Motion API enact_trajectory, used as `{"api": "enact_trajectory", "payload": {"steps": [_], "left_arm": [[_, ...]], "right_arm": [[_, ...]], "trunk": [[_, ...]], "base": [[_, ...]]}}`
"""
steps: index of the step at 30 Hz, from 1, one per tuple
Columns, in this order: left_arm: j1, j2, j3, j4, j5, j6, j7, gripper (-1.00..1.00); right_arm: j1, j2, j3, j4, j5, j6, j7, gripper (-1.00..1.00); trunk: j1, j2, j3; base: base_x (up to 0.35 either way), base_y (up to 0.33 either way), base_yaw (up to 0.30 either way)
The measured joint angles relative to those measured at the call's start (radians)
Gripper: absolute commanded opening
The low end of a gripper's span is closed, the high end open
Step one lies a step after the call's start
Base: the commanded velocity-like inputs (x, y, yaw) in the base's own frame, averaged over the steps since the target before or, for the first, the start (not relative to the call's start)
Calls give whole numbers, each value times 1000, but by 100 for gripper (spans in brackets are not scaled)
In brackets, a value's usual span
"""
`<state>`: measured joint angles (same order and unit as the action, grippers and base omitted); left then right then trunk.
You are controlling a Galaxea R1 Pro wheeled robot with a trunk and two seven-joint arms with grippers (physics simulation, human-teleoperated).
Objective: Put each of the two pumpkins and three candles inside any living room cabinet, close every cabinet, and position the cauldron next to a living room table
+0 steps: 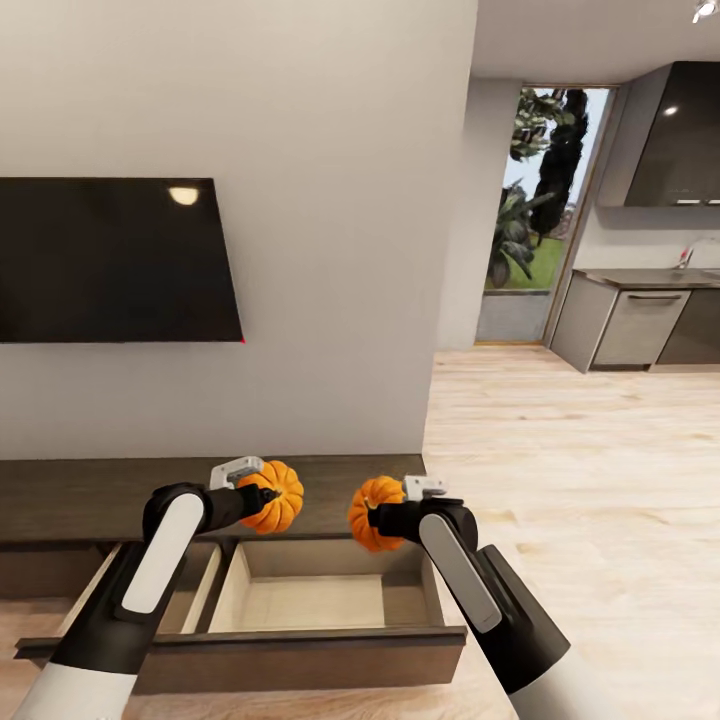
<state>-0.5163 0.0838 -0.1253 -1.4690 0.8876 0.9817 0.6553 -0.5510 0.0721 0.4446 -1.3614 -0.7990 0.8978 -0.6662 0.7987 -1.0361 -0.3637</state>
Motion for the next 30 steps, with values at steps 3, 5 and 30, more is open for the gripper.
{"api": "enact_trajectory", "payload": {"steps": [3, 5, 30], "left_arm": [[-1, -4, -6, 11, 2, 1, 0, -100], [-1, -5, -13, 36, -2, 5, 1, -100], [0, 4, -161, 354, -13, 0, -11, -100]], "right_arm": [[0, 1, -1, 1, 0, 30, 0, -100], [0, 0, -2, 3, 1, 40, 0, -100], [-21, 38, 0, 224, -37, 21, 0, -100]], "trunk": [[0, 0, 0], [0, 0, 0], [0, 0, 0]], "base": [[0, 0, 0], [0, 0, 0], [0, 0, 0]]}}
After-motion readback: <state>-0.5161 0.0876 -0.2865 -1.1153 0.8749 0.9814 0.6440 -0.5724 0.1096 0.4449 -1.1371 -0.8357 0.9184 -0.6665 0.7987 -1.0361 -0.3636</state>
